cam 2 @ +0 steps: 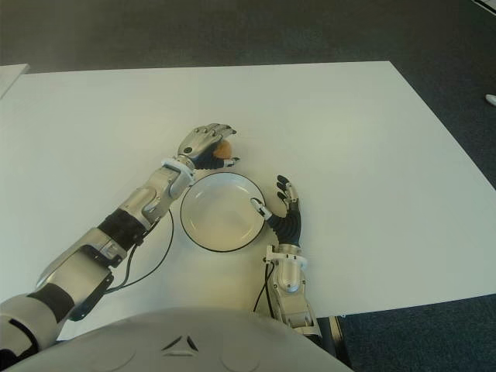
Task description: Put the apples into the plate.
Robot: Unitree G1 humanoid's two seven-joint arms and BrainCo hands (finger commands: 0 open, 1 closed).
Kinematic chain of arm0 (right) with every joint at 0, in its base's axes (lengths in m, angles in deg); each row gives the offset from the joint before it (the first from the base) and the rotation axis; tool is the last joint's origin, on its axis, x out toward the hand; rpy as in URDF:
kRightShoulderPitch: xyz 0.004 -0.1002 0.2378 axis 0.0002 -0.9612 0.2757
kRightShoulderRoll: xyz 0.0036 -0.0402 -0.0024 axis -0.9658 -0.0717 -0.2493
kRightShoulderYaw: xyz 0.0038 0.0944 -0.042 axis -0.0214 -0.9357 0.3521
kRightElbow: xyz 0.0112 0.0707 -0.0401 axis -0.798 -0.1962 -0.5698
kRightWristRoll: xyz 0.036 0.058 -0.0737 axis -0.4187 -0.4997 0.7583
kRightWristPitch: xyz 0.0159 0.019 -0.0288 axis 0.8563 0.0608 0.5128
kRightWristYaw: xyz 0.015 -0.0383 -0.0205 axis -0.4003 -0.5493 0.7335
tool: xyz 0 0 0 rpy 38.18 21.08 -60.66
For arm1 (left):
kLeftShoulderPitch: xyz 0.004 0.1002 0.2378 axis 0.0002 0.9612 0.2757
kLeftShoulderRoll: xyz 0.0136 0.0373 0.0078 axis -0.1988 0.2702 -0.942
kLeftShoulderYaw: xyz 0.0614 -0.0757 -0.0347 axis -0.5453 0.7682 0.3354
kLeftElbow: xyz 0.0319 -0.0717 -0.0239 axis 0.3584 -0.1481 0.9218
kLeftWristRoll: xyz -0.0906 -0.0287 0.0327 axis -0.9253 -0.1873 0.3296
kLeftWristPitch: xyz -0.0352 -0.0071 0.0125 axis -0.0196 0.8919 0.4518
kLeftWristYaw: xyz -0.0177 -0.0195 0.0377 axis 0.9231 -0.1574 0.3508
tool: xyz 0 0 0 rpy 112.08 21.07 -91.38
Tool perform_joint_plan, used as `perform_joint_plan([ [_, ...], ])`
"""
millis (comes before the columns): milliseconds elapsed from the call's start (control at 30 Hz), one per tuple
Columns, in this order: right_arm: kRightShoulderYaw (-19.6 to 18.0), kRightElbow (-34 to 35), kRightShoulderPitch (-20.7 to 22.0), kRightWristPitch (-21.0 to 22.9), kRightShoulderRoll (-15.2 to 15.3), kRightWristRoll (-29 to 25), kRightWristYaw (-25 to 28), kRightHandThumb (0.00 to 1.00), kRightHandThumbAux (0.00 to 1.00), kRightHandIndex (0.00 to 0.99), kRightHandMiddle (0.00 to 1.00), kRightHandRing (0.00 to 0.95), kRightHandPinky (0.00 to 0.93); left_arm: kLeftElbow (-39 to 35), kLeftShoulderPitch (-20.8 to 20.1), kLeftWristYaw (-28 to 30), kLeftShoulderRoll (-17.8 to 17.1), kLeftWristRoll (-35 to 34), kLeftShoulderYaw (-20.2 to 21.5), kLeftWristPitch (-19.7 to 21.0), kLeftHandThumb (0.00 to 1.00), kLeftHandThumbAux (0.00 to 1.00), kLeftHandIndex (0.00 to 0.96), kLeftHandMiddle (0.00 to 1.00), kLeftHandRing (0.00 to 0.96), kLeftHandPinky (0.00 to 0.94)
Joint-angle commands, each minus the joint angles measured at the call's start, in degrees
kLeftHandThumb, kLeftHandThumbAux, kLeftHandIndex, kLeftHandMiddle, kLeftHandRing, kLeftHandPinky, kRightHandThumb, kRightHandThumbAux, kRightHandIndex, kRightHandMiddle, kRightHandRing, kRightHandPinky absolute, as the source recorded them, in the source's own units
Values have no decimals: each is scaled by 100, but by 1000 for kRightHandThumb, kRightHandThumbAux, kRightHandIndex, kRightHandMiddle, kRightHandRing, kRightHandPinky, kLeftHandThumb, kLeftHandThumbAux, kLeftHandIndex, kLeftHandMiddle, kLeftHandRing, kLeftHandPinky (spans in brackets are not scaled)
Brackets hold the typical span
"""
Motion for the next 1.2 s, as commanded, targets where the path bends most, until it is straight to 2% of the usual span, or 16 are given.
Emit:
perform_joint_plan([
  [33,86,-421,-273,370,-276,-29,10,428,681,153,172,147,164,328,-63,-106,66,-23,-81,-135,305,328,132,138,142,204],
  [333,159,-242,-386,528,-305,37,-52,424,687,142,155,140,162,923,-149,-378,212,-43,-165,-309,310,347,117,140,150,217],
  [800,182,-275,-404,550,-296,24,-63,424,673,146,148,130,157,1322,-220,-568,221,-65,-245,-414,293,356,111,139,142,197],
  [1133,167,-319,-428,454,-304,-59,-33,404,677,156,169,144,171,1830,-394,-754,307,-71,-281,-488,293,362,106,126,132,190],
  [1200,162,-356,-441,364,-293,-50,-46,406,675,159,178,150,168,2125,-469,-905,345,-49,-321,-569,298,370,108,129,135,194],
])
